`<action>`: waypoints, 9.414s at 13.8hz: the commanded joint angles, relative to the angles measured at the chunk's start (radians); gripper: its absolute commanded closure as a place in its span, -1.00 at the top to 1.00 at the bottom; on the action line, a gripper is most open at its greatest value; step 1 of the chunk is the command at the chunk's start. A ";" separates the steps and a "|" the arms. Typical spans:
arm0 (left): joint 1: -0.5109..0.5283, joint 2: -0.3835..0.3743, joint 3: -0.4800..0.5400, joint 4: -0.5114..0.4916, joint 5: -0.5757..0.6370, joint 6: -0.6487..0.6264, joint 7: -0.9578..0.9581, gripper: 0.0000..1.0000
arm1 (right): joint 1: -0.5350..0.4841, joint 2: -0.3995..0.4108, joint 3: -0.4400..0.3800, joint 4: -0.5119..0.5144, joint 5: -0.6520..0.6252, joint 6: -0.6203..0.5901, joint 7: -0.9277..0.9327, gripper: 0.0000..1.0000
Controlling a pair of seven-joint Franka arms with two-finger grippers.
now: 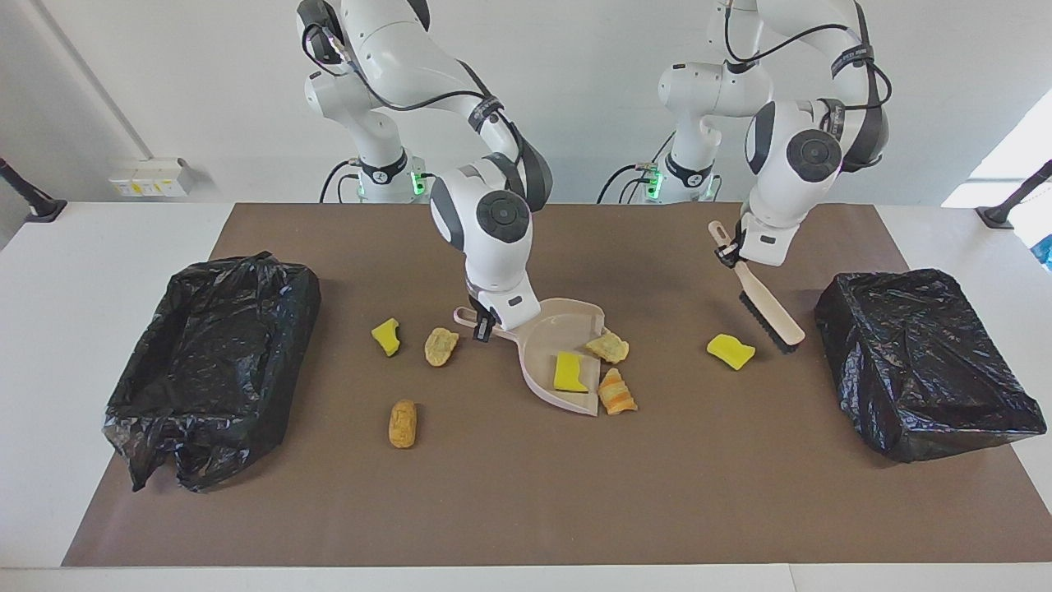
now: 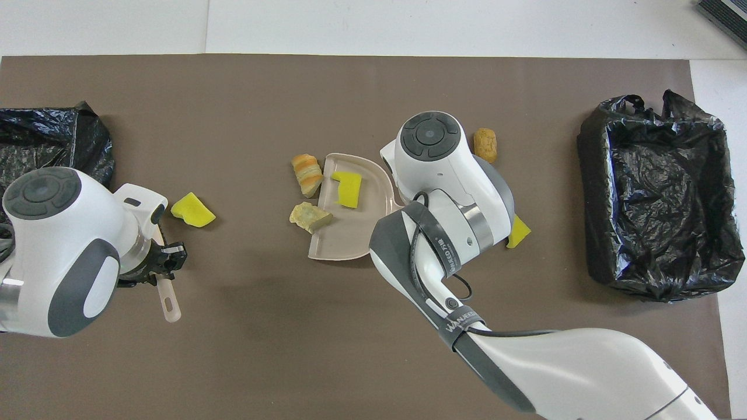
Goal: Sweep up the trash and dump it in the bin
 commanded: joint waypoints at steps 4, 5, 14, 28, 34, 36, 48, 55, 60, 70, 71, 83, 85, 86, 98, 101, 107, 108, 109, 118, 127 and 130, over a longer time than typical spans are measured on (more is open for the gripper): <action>-0.084 0.061 -0.022 0.010 -0.018 0.094 0.152 -1.00 | -0.013 -0.006 0.012 -0.010 0.015 -0.007 0.031 -1.00; -0.106 0.062 -0.022 0.011 -0.061 0.102 0.198 -1.00 | -0.013 -0.006 0.012 -0.009 0.015 -0.007 0.031 -1.00; -0.420 0.058 -0.030 0.032 -0.290 0.180 0.126 -1.00 | -0.016 -0.006 0.012 -0.007 0.016 -0.012 0.051 -1.00; -0.207 0.186 -0.021 0.189 -0.089 0.163 0.385 -1.00 | -0.014 -0.006 0.012 -0.009 0.016 -0.001 0.076 -1.00; -0.195 0.254 -0.024 0.238 -0.087 0.154 0.494 -1.00 | -0.007 -0.013 0.012 -0.022 0.015 0.000 0.076 -1.00; -0.238 0.224 -0.028 0.189 -0.087 0.151 0.487 -1.00 | -0.007 -0.013 0.012 -0.022 0.015 0.000 0.079 -1.00; -0.408 0.178 -0.030 0.164 -0.101 0.072 0.047 -1.00 | -0.007 -0.013 0.012 -0.022 0.016 0.000 0.080 -1.00; -0.410 0.099 -0.028 0.148 -0.098 -0.030 -0.128 -1.00 | -0.023 -0.018 0.013 -0.013 0.034 0.000 0.111 -1.00; -0.552 -0.080 -0.033 -0.149 -0.098 0.163 -0.213 -1.00 | -0.163 -0.119 0.012 -0.016 0.091 -0.021 0.013 -1.00; -0.818 -0.145 -0.039 -0.288 -0.168 0.315 -0.343 -1.00 | -0.656 -0.288 0.001 0.004 0.088 -0.180 -0.414 -1.00; -0.818 -0.142 -0.039 -0.288 -0.178 0.315 -0.339 -1.00 | -0.721 -0.288 0.002 0.005 0.071 -0.182 -0.474 -1.00; -0.720 -0.109 -0.035 -0.282 -0.262 0.308 -0.185 0.19 | -0.850 -0.308 -0.004 -0.088 -0.487 -0.011 -0.742 -1.00; -0.712 -0.091 -0.032 -0.259 -0.261 0.300 -0.146 0.90 | -0.835 -0.314 0.004 -0.130 -0.550 0.019 -0.742 -1.00; -0.694 -0.077 -0.030 -0.238 -0.252 0.294 -0.132 1.00 | -0.811 -0.317 0.001 -0.134 -0.571 0.013 -0.742 -1.00; -0.149 -0.065 -0.022 0.333 -0.101 -0.184 0.435 1.00 | -0.651 -0.319 0.005 -0.085 -0.818 -0.095 -0.759 -1.00; -0.037 -0.071 -0.019 0.477 -0.097 -0.278 0.584 1.00 | -0.649 -0.337 0.008 -0.030 -0.832 -0.150 -0.777 -1.00; 0.018 0.059 -0.019 0.767 -0.074 -0.474 0.621 1.00 | -0.587 -0.392 0.033 0.041 -0.642 -0.358 -0.485 -1.00; 0.017 0.091 -0.019 0.820 -0.061 -0.496 0.628 1.00 | -0.568 -0.403 0.041 0.030 -0.574 -0.368 -0.370 -1.00; 0.018 0.108 -0.015 0.845 -0.057 -0.510 0.629 1.00 | -0.556 -0.403 0.041 0.031 -0.485 -0.377 -0.232 -1.00; 0.101 0.056 -0.018 0.740 -0.080 -0.417 0.623 1.00 | -0.239 -0.167 0.042 0.066 -0.044 -0.140 1.050 -1.00; 0.098 0.043 -0.019 0.721 -0.044 -0.404 0.643 1.00 | 0.033 0.089 0.048 0.159 0.097 0.218 1.410 -1.00; 0.100 0.043 -0.019 0.721 -0.046 -0.401 0.632 1.00 | 0.079 0.126 0.050 0.157 0.099 0.260 1.427 -1.00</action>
